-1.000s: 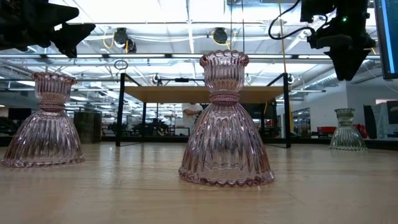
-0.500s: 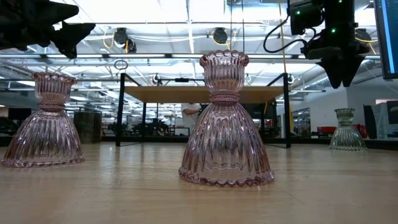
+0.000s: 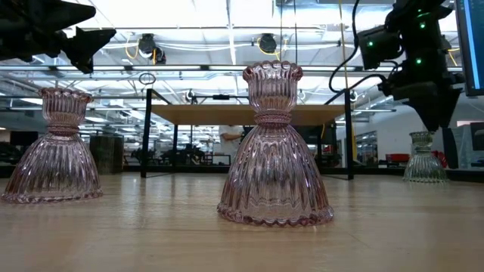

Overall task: Pick & Place candle stick holders
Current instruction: Put the transparent candle holder on the shelf

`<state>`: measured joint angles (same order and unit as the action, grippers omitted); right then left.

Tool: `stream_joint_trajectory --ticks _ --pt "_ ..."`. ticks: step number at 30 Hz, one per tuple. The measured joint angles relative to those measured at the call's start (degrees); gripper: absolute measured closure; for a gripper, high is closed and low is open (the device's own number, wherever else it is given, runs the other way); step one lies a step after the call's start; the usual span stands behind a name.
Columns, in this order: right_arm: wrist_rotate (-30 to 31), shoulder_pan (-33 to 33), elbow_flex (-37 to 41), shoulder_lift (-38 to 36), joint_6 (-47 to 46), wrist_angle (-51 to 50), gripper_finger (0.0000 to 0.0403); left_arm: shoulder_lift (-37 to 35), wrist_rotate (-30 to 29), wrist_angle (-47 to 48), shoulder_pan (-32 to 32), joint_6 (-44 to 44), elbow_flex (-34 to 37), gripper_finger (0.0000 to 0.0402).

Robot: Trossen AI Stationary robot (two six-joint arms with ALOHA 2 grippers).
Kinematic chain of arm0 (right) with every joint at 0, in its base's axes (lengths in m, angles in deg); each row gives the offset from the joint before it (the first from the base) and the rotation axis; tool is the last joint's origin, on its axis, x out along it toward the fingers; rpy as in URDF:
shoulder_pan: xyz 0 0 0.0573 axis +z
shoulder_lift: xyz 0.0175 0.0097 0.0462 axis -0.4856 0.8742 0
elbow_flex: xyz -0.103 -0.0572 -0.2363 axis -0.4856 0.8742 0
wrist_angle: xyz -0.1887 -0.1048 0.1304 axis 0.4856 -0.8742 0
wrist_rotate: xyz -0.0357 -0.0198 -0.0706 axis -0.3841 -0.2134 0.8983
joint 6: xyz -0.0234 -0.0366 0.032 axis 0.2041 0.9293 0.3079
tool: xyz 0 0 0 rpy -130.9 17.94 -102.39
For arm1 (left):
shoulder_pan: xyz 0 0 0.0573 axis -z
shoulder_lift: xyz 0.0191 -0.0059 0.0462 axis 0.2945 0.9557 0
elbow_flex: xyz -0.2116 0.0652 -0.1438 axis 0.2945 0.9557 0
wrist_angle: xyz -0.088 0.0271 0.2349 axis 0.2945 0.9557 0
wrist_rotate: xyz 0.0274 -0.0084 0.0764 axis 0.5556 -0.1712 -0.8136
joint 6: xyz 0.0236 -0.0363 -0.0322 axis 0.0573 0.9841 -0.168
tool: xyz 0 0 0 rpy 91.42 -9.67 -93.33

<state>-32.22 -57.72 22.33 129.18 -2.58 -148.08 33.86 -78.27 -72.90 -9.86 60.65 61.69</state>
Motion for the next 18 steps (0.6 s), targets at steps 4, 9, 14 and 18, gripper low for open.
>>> stream_joint_trajectory --ticks 4,9,14,18 --pt "-0.7 0.0 1.2 0.1 0.0 0.1 0.0156 0.0 0.0 0.0 0.0 0.7 0.0 0.0158" --pt "-1.0 -0.3 0.1 -1.6 0.2 1.1 0.0159 0.0 0.0 0.0 0.0 1.7 0.0 0.0158" --pt "-2.8 -0.3 -0.5 -3.6 0.1 2.6 0.0160 0.0 0.0 0.0 0.0 1.7 0.0 0.0158" --pt "-5.2 -0.3 -0.6 -4.3 -0.4 3.2 0.0161 0.0 -0.6 0.0 0.0 1.5 0.0 0.0158"
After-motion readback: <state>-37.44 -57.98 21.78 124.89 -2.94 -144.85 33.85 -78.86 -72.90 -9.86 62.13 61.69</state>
